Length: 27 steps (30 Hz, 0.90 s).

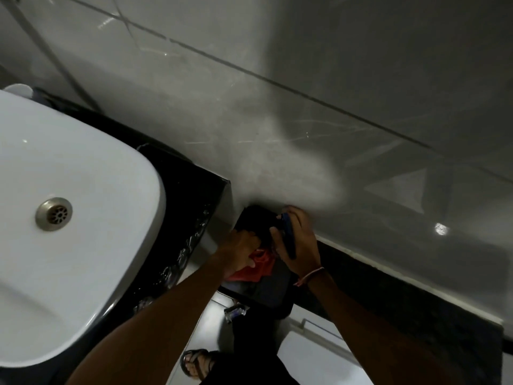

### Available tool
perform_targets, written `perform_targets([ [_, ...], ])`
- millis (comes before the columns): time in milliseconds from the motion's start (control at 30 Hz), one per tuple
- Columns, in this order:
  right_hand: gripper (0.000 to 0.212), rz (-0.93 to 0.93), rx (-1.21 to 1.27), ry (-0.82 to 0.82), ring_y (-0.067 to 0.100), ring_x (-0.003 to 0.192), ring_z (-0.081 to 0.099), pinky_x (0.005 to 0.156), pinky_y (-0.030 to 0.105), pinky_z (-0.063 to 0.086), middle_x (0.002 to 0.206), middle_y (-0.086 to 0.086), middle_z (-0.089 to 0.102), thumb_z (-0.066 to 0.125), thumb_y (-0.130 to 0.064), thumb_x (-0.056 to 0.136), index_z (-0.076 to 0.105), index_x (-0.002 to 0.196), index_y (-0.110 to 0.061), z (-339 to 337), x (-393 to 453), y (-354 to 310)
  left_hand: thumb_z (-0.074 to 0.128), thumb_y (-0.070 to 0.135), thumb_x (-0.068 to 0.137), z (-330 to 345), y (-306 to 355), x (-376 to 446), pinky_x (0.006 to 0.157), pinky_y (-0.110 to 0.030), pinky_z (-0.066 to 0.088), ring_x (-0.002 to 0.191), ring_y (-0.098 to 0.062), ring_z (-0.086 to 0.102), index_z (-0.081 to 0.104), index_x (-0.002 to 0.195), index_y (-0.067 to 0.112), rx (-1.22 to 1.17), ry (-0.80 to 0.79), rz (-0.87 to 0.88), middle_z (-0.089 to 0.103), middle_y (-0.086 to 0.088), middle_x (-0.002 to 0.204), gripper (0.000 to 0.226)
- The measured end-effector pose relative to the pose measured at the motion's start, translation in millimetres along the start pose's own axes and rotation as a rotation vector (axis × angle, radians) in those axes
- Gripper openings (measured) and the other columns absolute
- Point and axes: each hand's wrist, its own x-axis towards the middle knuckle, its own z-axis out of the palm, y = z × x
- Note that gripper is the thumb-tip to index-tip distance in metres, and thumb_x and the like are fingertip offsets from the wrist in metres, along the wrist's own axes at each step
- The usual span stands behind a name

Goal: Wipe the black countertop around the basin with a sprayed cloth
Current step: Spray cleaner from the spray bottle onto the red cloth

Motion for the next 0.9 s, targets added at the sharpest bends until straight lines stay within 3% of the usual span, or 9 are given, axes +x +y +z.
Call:
perform_targets([
  [100,0.060,0.055,0.123,0.003,0.028,0.112,0.060,0.100,0.048,0.052,0.116,0.018,0.063,0.040,-0.053,0.103,0.060,0.122,0.000,-11.2,4.7,-23.2,0.068,0.037,0.089,-4.0,0.5,-17.1,0.100,-0.028,0.037,0.129,-0.025,0.049,0.054,0.135,0.013,-0.364,0.137,-0.096,0.054,-0.010,0.138,0.055],
  [200,0.056,-0.035,0.052,0.145,0.034,0.105,0.062,0.095,0.046,0.054,0.106,0.019,0.068,0.039,-0.047,0.106,0.065,0.109,0.002,-30.5,4.0,-44.1,0.076,0.033,0.083,-23.8,-4.0,-39.4,0.073,-0.018,0.048,0.089,-0.017,0.069,0.070,0.107,0.016,-0.777,0.419,-0.265,0.073,-0.007,0.102,0.030],
  [233,0.054,-0.086,0.022,0.195,0.033,0.100,0.064,0.092,0.043,0.054,0.100,0.019,0.069,0.040,-0.044,0.107,0.067,0.104,0.003,-43.4,1.7,-57.2,0.077,0.031,0.083,-36.4,-4.4,-51.9,0.071,-0.018,0.051,0.084,-0.016,0.069,0.070,0.103,0.018,-0.925,0.502,-0.299,0.073,-0.006,0.096,0.025],
  [333,0.045,-0.074,0.070,0.174,0.014,0.070,0.057,0.068,0.027,0.047,0.074,0.001,0.058,0.042,-0.042,0.106,0.063,0.091,-0.006,-64.8,0.0,-77.1,0.072,0.020,0.089,-59.6,-8.1,-64.1,0.082,-0.032,0.058,0.097,-0.028,0.069,0.065,0.102,0.014,-1.424,0.622,-0.328,0.072,-0.011,0.101,0.016],
  [433,0.045,-0.076,0.043,0.098,0.002,0.058,0.046,0.062,0.016,0.034,0.065,-0.014,0.044,0.037,-0.056,0.104,0.054,0.082,-0.020,-74.0,-9.0,-103.7,0.069,0.020,0.091,-82.6,0.0,-79.6,0.081,-0.035,0.061,0.097,-0.029,0.070,0.064,0.113,0.010,-1.765,0.679,-0.265,0.072,-0.014,0.111,0.024],
  [533,0.046,-0.099,-0.051,0.059,0.017,0.062,0.054,0.062,0.028,0.039,0.065,-0.004,0.051,0.035,-0.061,0.102,0.046,0.075,-0.026,-69.1,-17.0,-119.3,0.067,0.025,0.092,-92.8,5.3,-87.6,0.090,-0.043,0.058,0.104,-0.029,0.071,0.063,0.125,0.012,-1.888,0.652,-0.170,0.073,-0.011,0.116,0.036],
  [667,0.052,-0.097,-0.242,0.066,0.031,0.069,0.058,0.064,0.041,0.053,0.056,0.011,0.061,0.035,-0.052,0.102,0.051,0.063,-0.022,-68.1,-26.1,-127.8,0.072,0.033,0.087,-98.5,10.5,-99.9,0.072,-0.034,0.061,0.098,-0.022,0.075,0.069,0.115,0.026,-1.928,0.590,-0.091,0.079,-0.002,0.108,0.029],
  [800,0.058,-0.103,-0.309,0.147,0.029,0.064,0.054,0.060,0.038,0.050,0.053,0.008,0.058,0.036,-0.051,0.102,0.058,0.062,-0.014,-65.6,-32.0,-125.7,0.078,0.039,0.078,-96.2,11.6,-108.1,0.072,-0.033,0.062,0.099,-0.022,0.075,0.070,0.113,0.029,-1.920,0.561,-0.056,0.079,-0.004,0.110,0.037],
  [900,0.058,-0.110,-0.363,0.128,0.029,0.061,0.055,0.061,0.038,0.051,0.052,0.008,0.059,0.035,-0.051,0.103,0.061,0.065,-0.015,-63.6,-31.9,-121.9,0.070,0.033,0.088,-93.1,11.1,-112.3,0.074,-0.034,0.062,0.098,-0.021,0.075,0.067,0.117,0.027,-1.909,0.541,-0.055,0.079,-0.003,0.108,0.029],
])
